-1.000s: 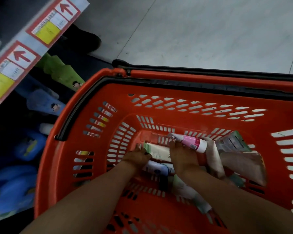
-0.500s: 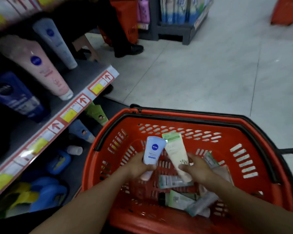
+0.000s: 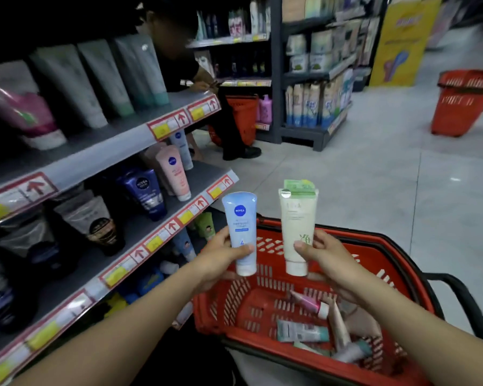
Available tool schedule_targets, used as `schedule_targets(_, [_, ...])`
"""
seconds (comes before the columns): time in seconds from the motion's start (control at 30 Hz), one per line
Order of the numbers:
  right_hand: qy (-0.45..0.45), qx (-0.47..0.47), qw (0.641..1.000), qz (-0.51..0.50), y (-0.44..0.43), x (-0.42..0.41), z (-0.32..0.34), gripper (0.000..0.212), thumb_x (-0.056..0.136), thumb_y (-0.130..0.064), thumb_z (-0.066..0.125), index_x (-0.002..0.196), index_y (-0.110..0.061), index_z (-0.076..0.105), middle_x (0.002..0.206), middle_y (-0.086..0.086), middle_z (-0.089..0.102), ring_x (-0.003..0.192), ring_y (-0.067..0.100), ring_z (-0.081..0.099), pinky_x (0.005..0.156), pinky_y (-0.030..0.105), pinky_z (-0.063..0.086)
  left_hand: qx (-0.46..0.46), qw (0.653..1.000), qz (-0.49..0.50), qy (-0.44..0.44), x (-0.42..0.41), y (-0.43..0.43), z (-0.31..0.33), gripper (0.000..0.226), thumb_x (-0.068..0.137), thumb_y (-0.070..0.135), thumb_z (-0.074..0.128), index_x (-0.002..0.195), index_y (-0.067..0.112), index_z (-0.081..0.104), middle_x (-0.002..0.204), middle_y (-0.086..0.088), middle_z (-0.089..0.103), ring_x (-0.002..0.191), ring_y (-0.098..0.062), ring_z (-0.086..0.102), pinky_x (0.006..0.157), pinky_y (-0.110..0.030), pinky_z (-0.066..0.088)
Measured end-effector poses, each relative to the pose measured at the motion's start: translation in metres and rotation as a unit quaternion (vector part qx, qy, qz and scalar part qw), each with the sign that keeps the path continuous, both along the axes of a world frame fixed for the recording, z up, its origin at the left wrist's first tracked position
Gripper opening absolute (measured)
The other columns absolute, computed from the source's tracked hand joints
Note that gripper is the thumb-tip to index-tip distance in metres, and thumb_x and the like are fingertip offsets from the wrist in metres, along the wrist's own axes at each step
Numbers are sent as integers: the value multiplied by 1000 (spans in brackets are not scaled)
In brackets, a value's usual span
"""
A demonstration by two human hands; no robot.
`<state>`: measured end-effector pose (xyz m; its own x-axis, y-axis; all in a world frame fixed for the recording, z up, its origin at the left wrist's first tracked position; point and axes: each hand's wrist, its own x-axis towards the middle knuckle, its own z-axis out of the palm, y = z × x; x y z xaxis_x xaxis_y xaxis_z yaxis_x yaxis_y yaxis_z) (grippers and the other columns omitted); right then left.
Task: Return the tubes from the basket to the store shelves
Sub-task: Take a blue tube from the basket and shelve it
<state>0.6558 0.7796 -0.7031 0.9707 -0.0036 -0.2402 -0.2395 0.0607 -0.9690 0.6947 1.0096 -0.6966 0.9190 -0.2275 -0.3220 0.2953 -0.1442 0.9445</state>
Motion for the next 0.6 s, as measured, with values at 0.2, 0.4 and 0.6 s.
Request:
schedule_targets(0.2, [-35,-20,998,38,29,-5,35,32,91,-23,65,121,-28,57,111,-11,71,101,14,68,77,42,58,-7,999,23,-31,-16,25,39,37,89,13,71,120,26,57,111,-3,73,101,-24,71,76,-50,60])
schedule_targets(0.4, [-102,-29,989,101,88,13,77,36,88,-13,67,123,-15,58,117,0,69,103,12,67,73,22,53,14,991,64,-112,-38,75,94,38,88,13,72,122,26,59,107,-3,74,89,-23,70,76,-58,55])
schedule_targets(0.6, [-183,0,965,190,197,38,141,29,86,-12,68,114,-17,62,109,-1,71,100,15,66,74,29,52,38,960,182,-207,-82,166,171,35,87,11,73,116,27,60,110,-1,73,94,-16,71,66,-36,60])
